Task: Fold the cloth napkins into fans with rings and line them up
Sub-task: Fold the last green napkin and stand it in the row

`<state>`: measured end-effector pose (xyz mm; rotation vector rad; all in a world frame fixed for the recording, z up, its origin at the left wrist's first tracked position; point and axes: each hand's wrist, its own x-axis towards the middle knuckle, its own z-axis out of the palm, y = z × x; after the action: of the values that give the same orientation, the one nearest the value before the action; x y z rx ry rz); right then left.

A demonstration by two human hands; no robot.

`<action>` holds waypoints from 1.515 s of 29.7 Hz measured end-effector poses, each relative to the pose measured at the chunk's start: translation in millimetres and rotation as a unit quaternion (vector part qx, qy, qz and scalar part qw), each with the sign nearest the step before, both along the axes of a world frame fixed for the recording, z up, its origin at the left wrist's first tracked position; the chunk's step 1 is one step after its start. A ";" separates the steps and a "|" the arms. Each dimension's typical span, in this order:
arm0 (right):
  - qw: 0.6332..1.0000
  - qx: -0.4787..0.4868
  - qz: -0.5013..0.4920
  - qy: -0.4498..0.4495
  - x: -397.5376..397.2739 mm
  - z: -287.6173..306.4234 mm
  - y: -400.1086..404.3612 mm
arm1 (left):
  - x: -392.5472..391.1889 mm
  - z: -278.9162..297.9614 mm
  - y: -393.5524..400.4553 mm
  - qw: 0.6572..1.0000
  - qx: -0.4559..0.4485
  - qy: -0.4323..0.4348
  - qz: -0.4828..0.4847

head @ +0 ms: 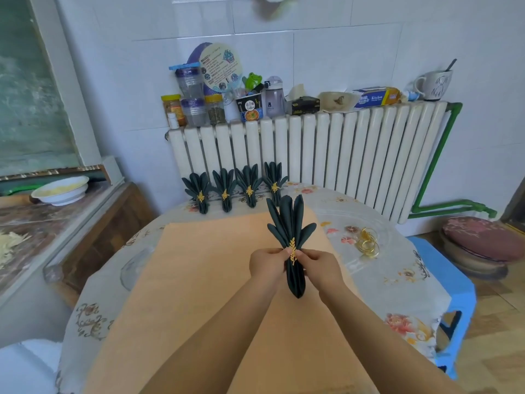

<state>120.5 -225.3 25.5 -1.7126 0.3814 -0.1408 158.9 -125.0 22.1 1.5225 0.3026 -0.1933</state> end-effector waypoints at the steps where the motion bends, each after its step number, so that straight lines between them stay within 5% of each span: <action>1: 1.000 -0.003 -0.004 -0.004 17.5 2.4 -7.8 | 18.3 2.1 -8.3 1.000 -0.002 -0.007 -0.001; 24: 0.997 -0.069 -0.041 0.010 334.7 -14.2 -103.5 | 357.9 -37.8 -115.8 1.000 0.020 0.020 0.001; 35: 0.989 -0.136 -0.021 0.049 394.4 -46.2 -117.5 | 384.2 -37.4 -136.1 0.991 0.131 0.022 0.017; 45: 0.986 -0.154 -0.008 0.061 395.0 -43.9 -117.2 | 375.3 -28.5 -138.1 0.989 0.145 0.017 0.008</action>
<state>515.5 -342.5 -18.5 -2.0298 0.4834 -0.1113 534.3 -263.1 -6.4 1.8044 0.3835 -0.1678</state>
